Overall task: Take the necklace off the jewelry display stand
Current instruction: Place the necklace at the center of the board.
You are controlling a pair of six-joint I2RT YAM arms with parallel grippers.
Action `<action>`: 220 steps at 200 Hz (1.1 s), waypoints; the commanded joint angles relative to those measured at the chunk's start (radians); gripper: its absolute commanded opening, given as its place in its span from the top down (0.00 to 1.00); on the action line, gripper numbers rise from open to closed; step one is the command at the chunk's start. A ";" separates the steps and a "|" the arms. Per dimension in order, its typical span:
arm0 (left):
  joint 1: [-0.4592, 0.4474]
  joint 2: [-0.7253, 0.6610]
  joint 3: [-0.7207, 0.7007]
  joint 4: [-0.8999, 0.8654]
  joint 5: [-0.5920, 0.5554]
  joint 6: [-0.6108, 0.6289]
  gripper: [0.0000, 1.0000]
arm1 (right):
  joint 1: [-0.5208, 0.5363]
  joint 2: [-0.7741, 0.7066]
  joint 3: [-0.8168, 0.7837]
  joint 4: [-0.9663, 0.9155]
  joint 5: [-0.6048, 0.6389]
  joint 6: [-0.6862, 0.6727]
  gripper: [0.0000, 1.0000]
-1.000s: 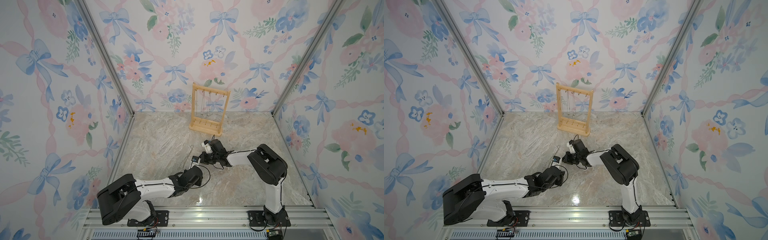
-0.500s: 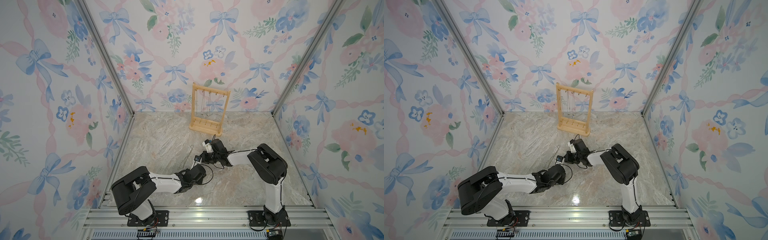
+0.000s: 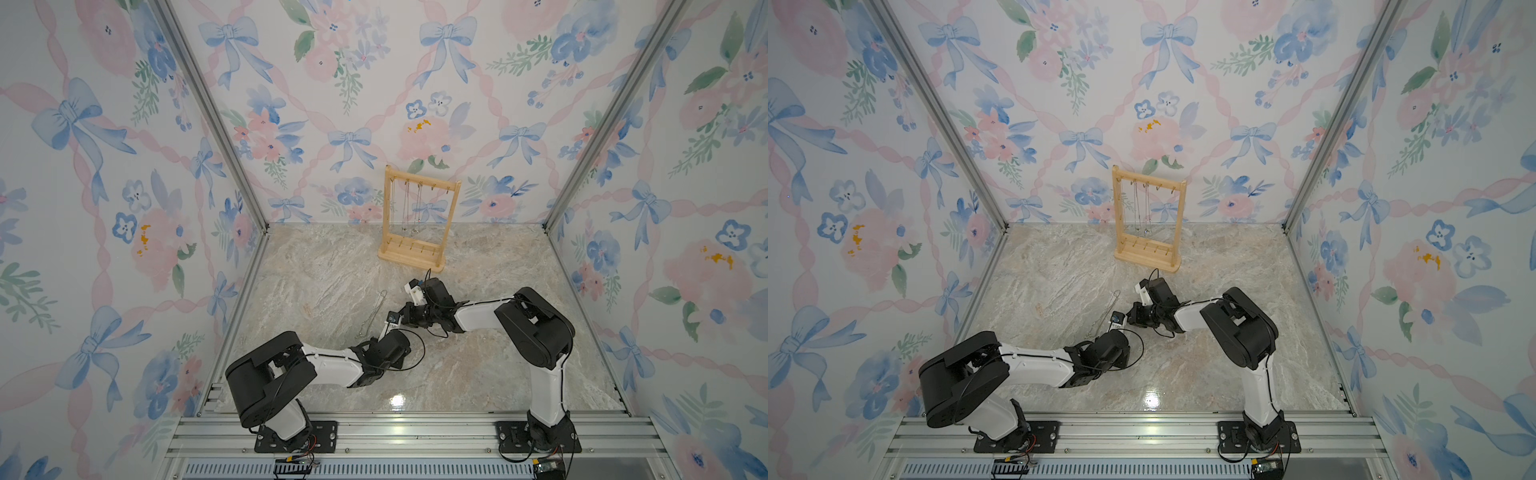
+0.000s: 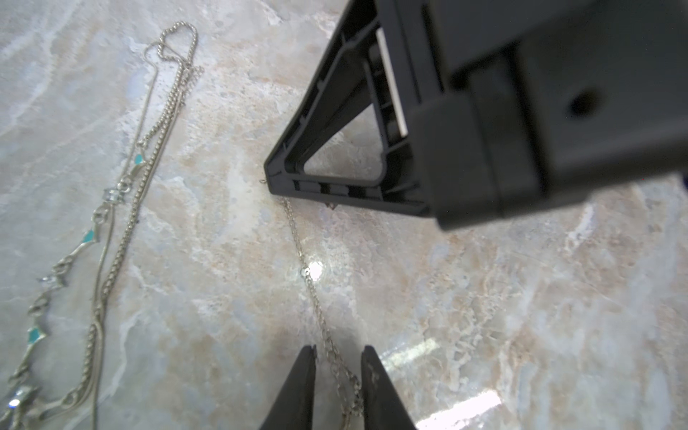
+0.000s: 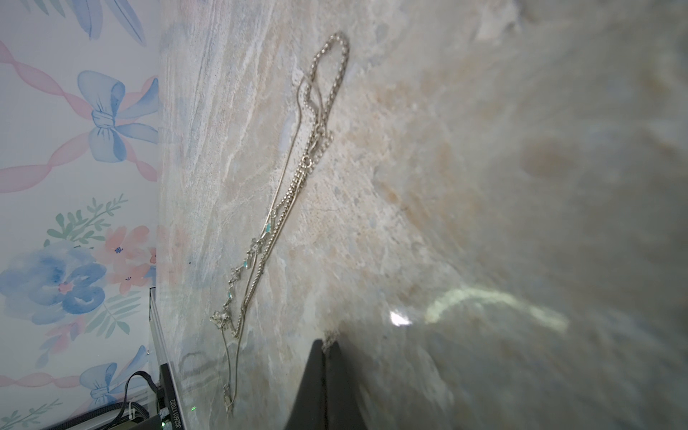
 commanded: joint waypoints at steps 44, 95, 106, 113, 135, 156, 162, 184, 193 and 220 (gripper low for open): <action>0.001 0.025 -0.087 -0.051 0.016 -0.008 0.82 | -0.014 0.025 -0.027 0.010 -0.002 0.007 0.94; -0.007 0.006 -0.120 -0.052 0.020 -0.031 0.90 | -0.017 0.014 -0.044 0.035 -0.001 0.015 0.87; -0.008 -0.001 -0.128 -0.052 0.022 -0.036 0.90 | -0.019 0.011 -0.048 0.042 0.001 0.018 0.86; -0.008 -0.003 -0.132 -0.052 0.024 -0.038 0.90 | -0.020 0.009 -0.052 0.046 0.001 0.019 0.85; -0.011 -0.001 -0.142 -0.052 0.033 -0.047 0.90 | -0.024 0.007 -0.059 0.056 0.002 0.024 0.84; -0.016 -0.001 -0.150 -0.052 0.036 -0.056 0.90 | -0.028 0.005 -0.063 0.061 0.003 0.027 0.83; -0.016 -0.005 -0.154 -0.052 0.035 -0.058 0.90 | -0.028 0.005 -0.064 0.062 0.004 0.028 0.83; -0.019 -0.014 -0.159 -0.054 0.036 -0.063 0.90 | -0.034 0.004 -0.069 0.071 0.005 0.035 0.82; -0.019 -0.017 -0.162 -0.054 0.035 -0.065 0.90 | -0.038 0.003 -0.072 0.076 0.005 0.038 0.82; -0.018 -0.020 -0.162 -0.054 0.039 -0.066 0.90 | -0.046 -0.005 -0.082 0.086 0.008 0.043 0.82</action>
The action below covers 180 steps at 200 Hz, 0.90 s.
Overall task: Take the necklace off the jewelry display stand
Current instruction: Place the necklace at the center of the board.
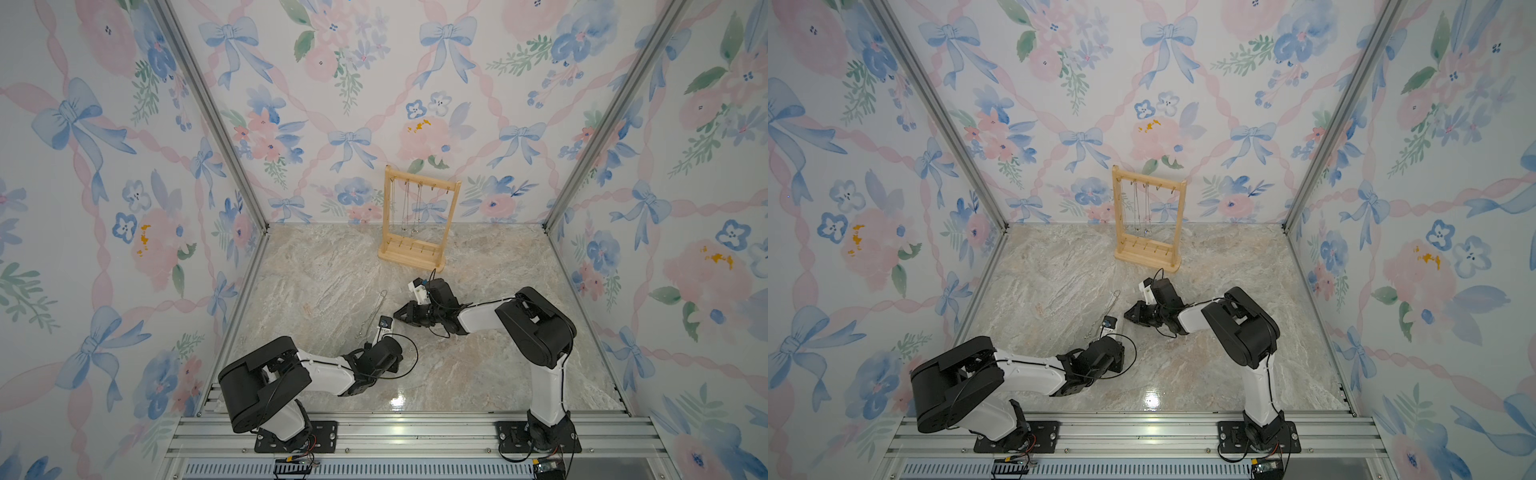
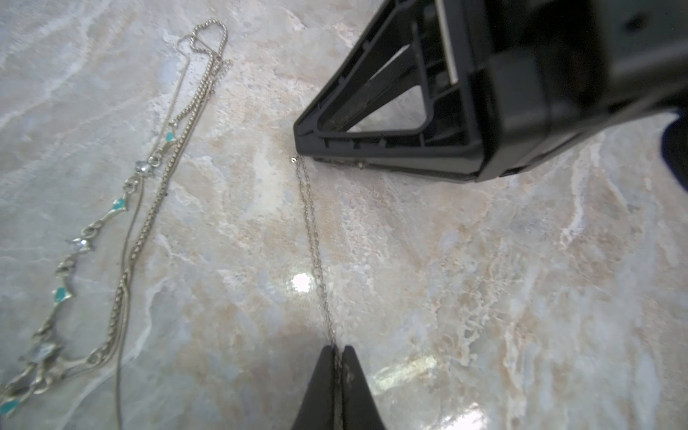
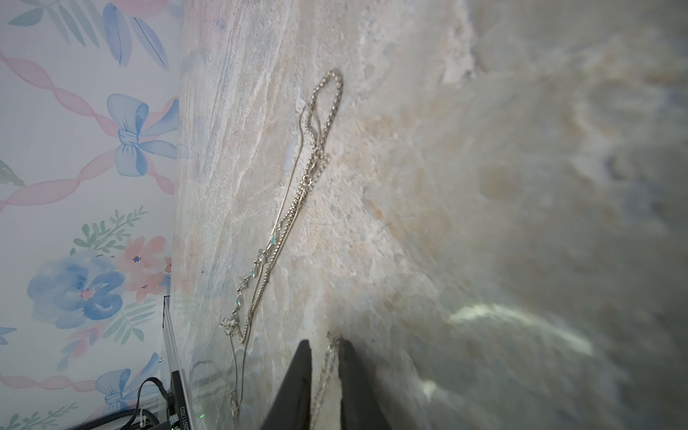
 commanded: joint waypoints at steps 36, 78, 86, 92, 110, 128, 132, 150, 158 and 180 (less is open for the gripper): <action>-0.006 0.017 -0.036 -0.174 0.063 -0.023 0.87 | -0.035 -0.030 -0.070 0.024 0.036 0.021 0.81; -0.006 0.018 0.002 -0.176 0.069 -0.018 0.83 | -0.047 -0.060 -0.120 0.096 0.057 0.024 0.79; -0.006 0.017 0.015 -0.180 0.072 -0.014 0.83 | -0.047 -0.060 -0.123 0.108 0.056 0.024 0.79; -0.003 0.016 0.026 -0.184 0.073 -0.011 0.82 | -0.048 -0.062 -0.129 0.119 0.058 0.024 0.79; -0.003 0.010 0.064 -0.209 0.067 0.000 0.81 | -0.049 -0.079 -0.154 0.152 0.070 0.016 0.79; -0.002 -0.004 0.106 -0.236 0.056 0.016 0.80 | -0.049 -0.104 -0.183 0.186 0.087 0.005 0.77; -0.001 -0.007 0.115 -0.242 0.053 0.019 0.80 | -0.050 -0.108 -0.190 0.193 0.090 0.003 0.77; 0.000 -0.024 0.156 -0.275 0.044 0.030 0.79 | -0.049 -0.123 -0.215 0.232 0.099 0.001 0.76; 0.003 -0.033 0.170 -0.290 0.036 0.034 0.78 | -0.049 -0.127 -0.224 0.248 0.102 0.003 0.75; 0.002 -0.076 0.190 -0.325 0.010 0.039 0.76 | -0.050 -0.141 -0.261 0.303 0.119 0.006 0.73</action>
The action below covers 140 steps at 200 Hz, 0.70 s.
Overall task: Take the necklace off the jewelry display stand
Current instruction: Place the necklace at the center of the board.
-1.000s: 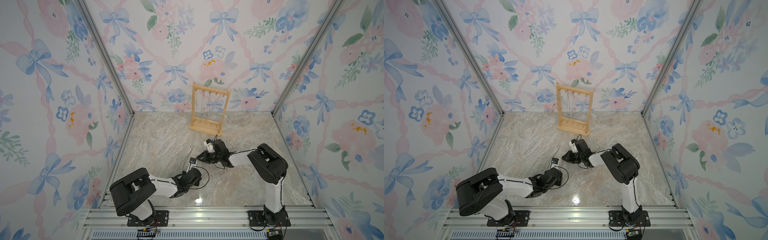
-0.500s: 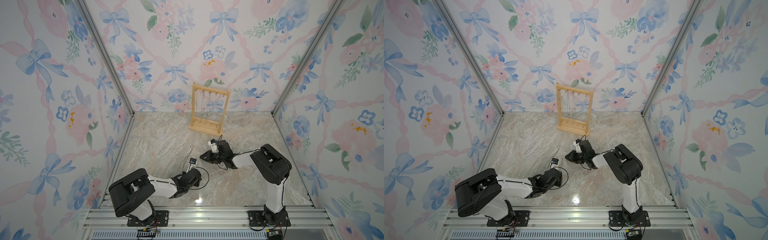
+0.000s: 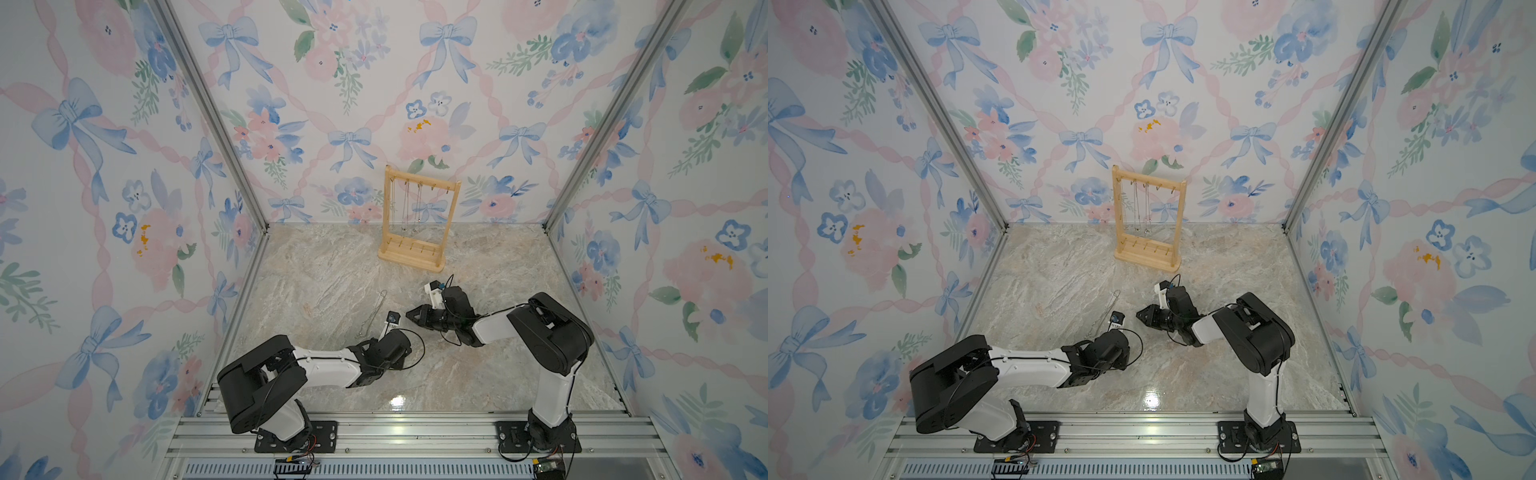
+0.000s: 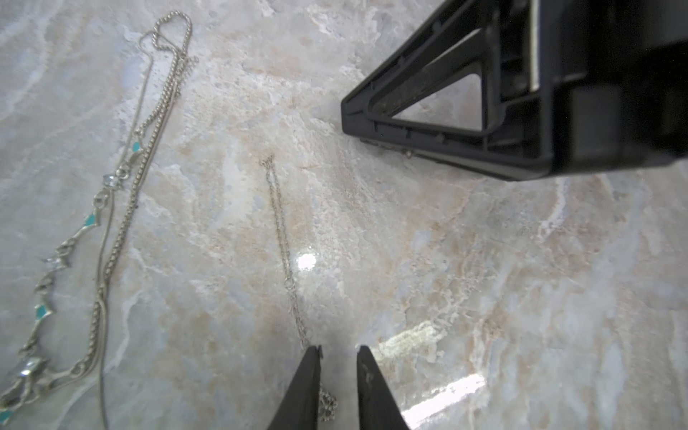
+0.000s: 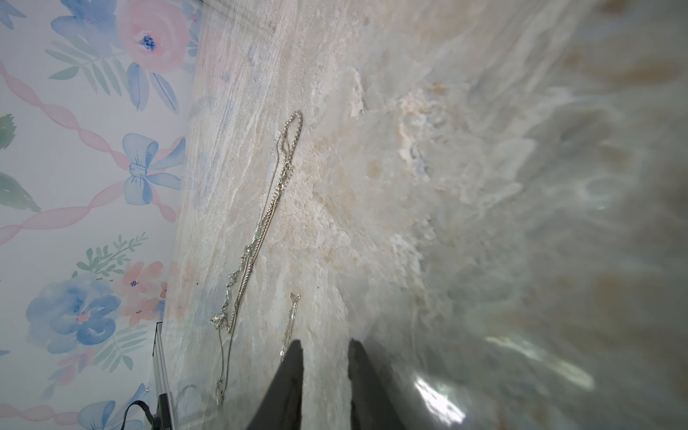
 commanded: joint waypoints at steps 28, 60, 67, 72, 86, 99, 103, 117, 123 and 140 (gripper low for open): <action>0.006 -0.153 0.061 -0.114 -0.074 0.049 0.70 | -0.009 -0.059 -0.088 0.167 0.068 -0.012 0.72; 0.018 -0.273 0.090 -0.161 -0.123 0.067 0.52 | -0.010 -0.123 -0.203 0.328 0.142 -0.027 0.71; 0.021 -0.304 0.087 -0.164 -0.126 0.070 0.43 | -0.010 -0.142 -0.239 0.380 0.165 -0.032 0.71; 0.023 -0.327 0.083 -0.165 -0.129 0.069 0.35 | -0.010 -0.157 -0.266 0.417 0.181 -0.035 0.71; 0.028 -0.401 0.066 -0.169 -0.144 0.069 0.16 | -0.011 -0.201 -0.334 0.495 0.234 -0.051 0.69; 0.033 -0.463 0.047 -0.170 -0.155 0.068 0.02 | -0.012 -0.244 -0.374 0.525 0.267 -0.060 0.68; 0.034 -0.481 0.040 -0.169 -0.155 0.067 0.02 | -0.012 -0.254 -0.383 0.530 0.273 -0.063 0.67; 0.038 -0.544 0.012 -0.171 -0.166 0.062 0.02 | -0.007 -0.310 -0.413 0.543 0.303 -0.075 0.67; 0.042 -0.569 -0.002 -0.170 -0.172 0.058 0.02 | -0.003 -0.332 -0.426 0.545 0.318 -0.084 0.67; 0.055 -0.637 -0.039 -0.171 -0.209 0.041 0.02 | 0.014 -0.411 -0.449 0.501 0.373 -0.121 0.65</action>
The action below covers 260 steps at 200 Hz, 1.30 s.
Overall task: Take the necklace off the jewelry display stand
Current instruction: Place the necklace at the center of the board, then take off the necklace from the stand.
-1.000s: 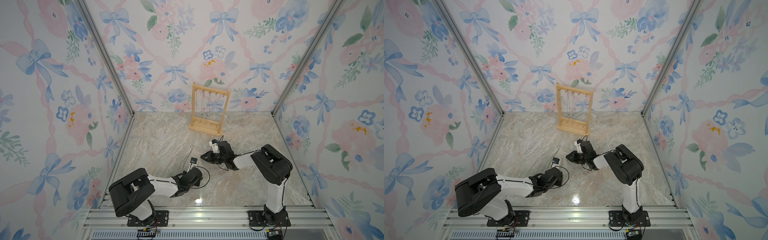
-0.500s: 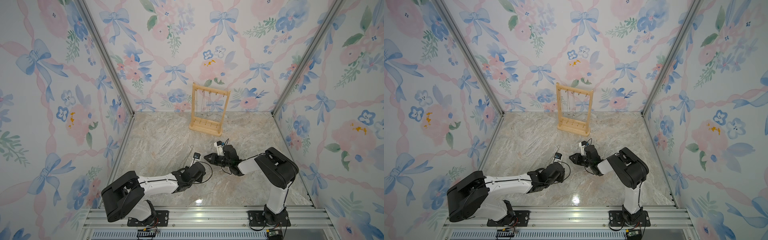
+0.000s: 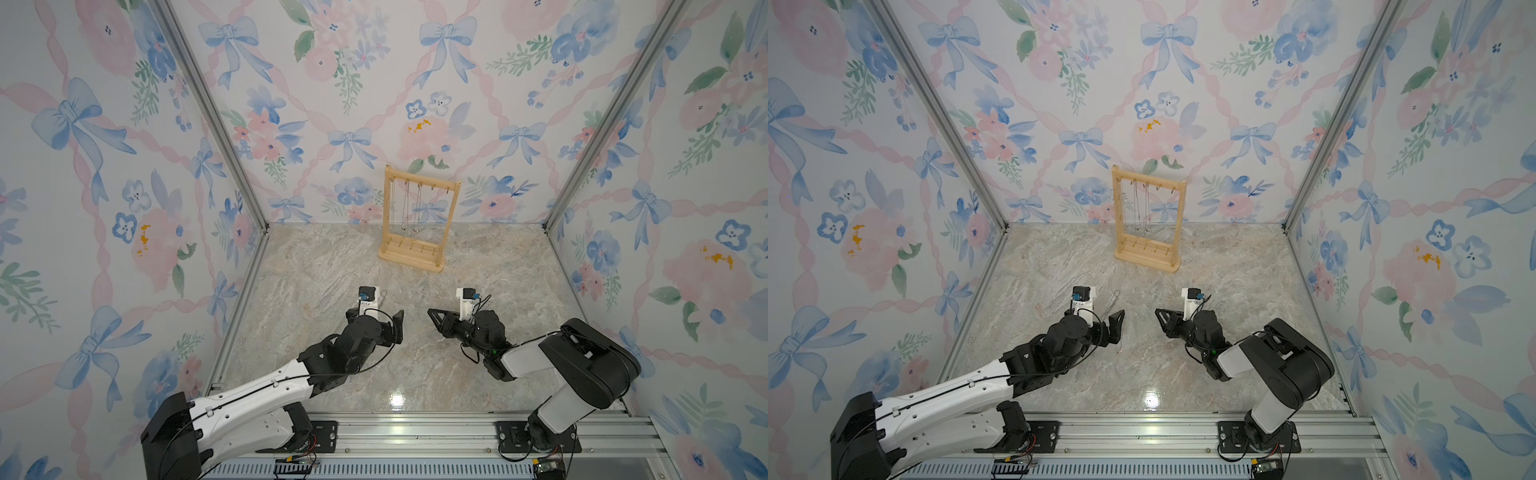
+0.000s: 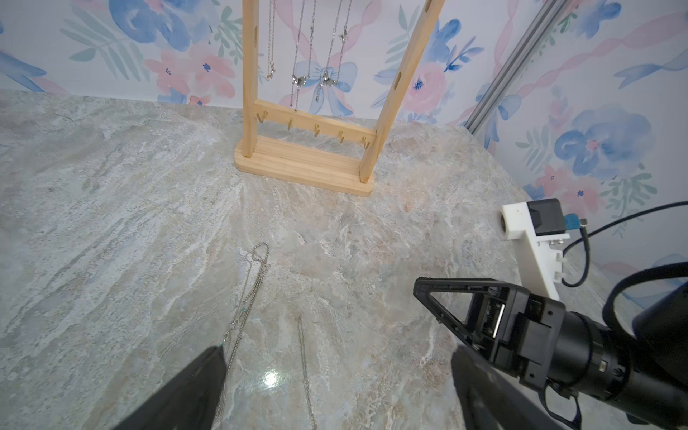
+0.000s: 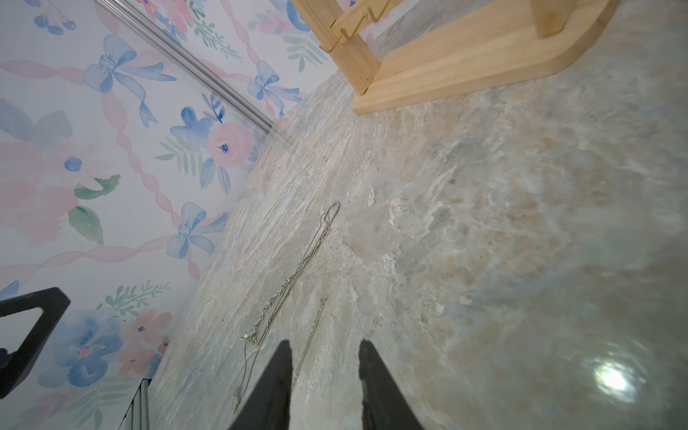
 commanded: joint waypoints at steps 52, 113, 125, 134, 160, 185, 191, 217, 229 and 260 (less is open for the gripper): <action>0.088 -0.185 -0.127 -0.029 -0.119 -0.045 0.02 | 0.115 -0.186 -0.037 -0.047 0.272 -0.187 0.52; 0.118 -0.098 -0.123 0.061 -0.248 -0.081 0.02 | 0.126 -0.247 -0.042 -0.130 0.331 -0.225 0.48; 0.126 -0.051 -0.096 0.111 -0.230 -0.056 0.02 | 0.125 -0.293 -0.006 -0.257 0.364 -0.239 0.48; 0.130 -0.010 -0.066 0.145 -0.218 -0.038 0.02 | 0.125 -0.319 0.023 -0.339 0.389 -0.250 0.49; 0.151 0.118 0.040 0.232 -0.170 0.011 0.02 | 0.089 -0.373 0.124 -0.539 0.407 -0.259 0.51; 0.201 0.213 0.106 0.381 -0.082 0.050 0.02 | 0.064 -0.391 0.261 -0.684 0.397 -0.325 0.53; 0.221 0.233 0.139 0.415 -0.056 0.054 0.02 | 0.058 -0.383 0.299 -0.709 0.398 -0.338 0.53; 0.276 0.377 0.302 0.460 0.014 0.091 0.02 | 0.005 -0.296 0.519 -0.843 0.369 -0.344 0.54; 0.293 0.438 0.383 0.470 0.032 0.118 0.02 | -0.012 -0.242 0.617 -0.870 0.348 -0.345 0.55; 0.378 0.553 0.560 0.476 0.127 0.120 0.02 | -0.030 -0.079 0.862 -0.900 0.331 -0.374 0.55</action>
